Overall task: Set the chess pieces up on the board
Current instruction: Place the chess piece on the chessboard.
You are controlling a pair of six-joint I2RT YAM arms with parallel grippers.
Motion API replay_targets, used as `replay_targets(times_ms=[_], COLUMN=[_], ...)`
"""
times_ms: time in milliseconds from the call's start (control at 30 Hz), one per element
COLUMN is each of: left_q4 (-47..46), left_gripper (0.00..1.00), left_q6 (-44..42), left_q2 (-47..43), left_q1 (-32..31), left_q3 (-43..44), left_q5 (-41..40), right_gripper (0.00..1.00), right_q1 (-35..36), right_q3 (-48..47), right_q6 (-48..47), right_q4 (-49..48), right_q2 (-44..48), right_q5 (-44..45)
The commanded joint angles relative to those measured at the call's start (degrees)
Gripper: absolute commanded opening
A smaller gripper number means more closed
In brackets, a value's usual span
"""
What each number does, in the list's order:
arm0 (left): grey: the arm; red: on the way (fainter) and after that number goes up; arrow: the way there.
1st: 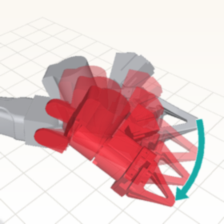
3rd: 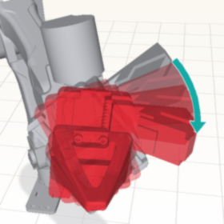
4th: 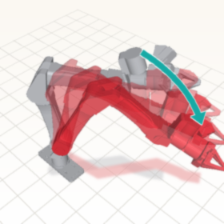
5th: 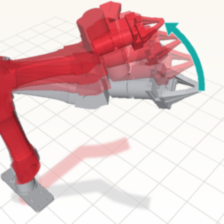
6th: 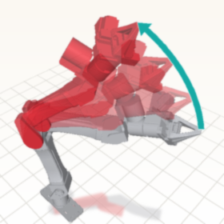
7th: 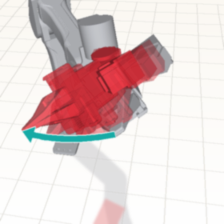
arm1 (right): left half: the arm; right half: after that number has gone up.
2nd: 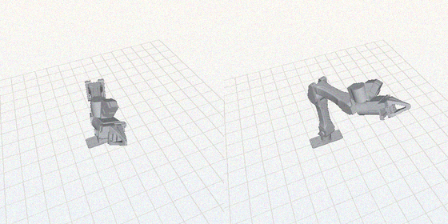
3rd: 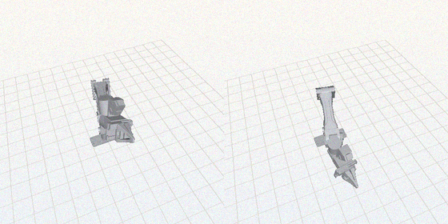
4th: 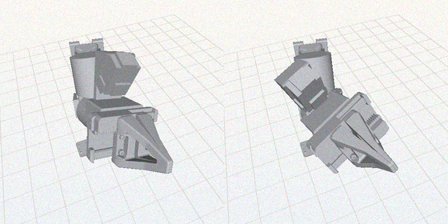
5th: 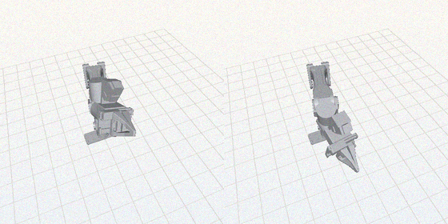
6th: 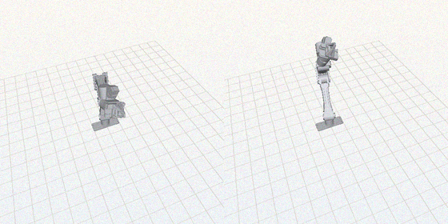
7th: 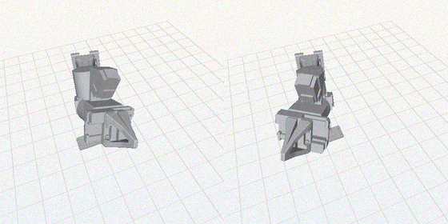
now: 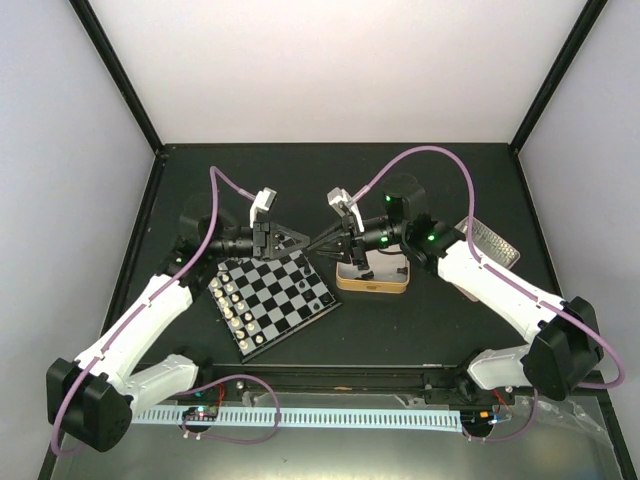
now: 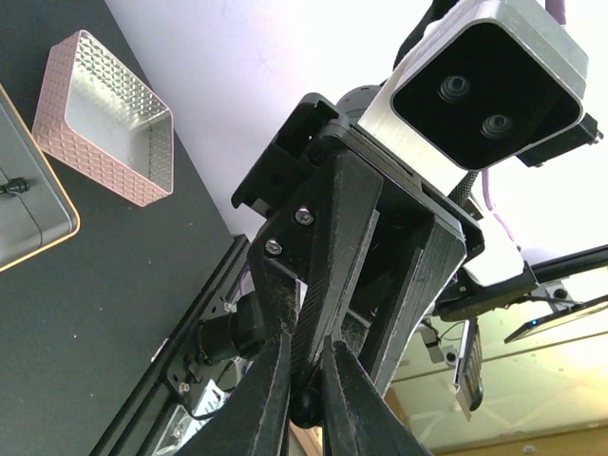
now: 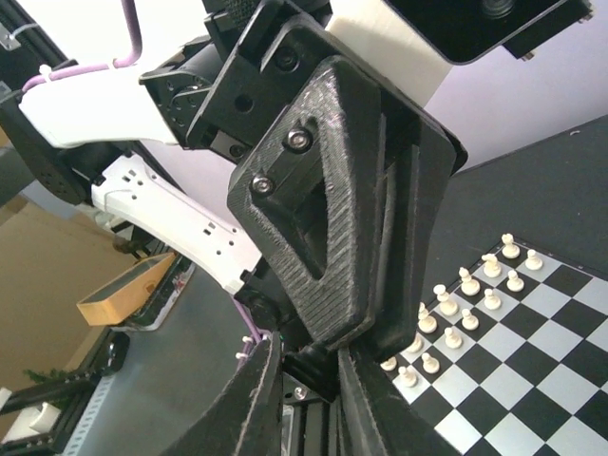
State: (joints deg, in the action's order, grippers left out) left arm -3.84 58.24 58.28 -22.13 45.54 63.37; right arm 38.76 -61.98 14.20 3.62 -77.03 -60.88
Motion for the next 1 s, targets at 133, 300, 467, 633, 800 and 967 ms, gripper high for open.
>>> replay_targets(times_ms=[133, 300, 467, 633, 800, 967], left_q4=[6.0, 19.2, 28.9, 34.8, 31.8, 28.4], left_gripper=[0.02, 0.02, 0.02, 0.02, 0.01, 0.02], left_q6=[-7.2, -17.1, -26.1, -29.2, -29.5, -30.0], left_q2=[-1.3, -3.4, -5.9, -1.9, 4.0, 12.0], left_q1=[-0.2, -0.6, -3.0, -7.3, -8.8, -9.6], left_q3=[3.5, 5.4, 4.6, 2.4, -1.0, -0.4], left_q5=[-2.4, -14.9, -33.9, -53.0, -59.8, -61.0], right_gripper=[0.55, 0.7, 0.76, 0.77, 0.77, 0.77], right_q1=[0.2, 0.0, -0.3, -0.3, -0.3, -0.3], right_q3=[2.2, 6.3, 11.5, 12.3, 13.6, 15.2], right_q6=[-0.9, 1.9, 7.2, 10.6, 10.3, 10.9], right_q4=[-2.2, -5.5, -7.0, -2.0, -1.2, -0.8], right_q2=[1.7, 5.2, 9.0, 9.5, 9.9, 9.7], right_q5=[7.7, 18.3, 40.3, 55.3, 55.2, 55.9])
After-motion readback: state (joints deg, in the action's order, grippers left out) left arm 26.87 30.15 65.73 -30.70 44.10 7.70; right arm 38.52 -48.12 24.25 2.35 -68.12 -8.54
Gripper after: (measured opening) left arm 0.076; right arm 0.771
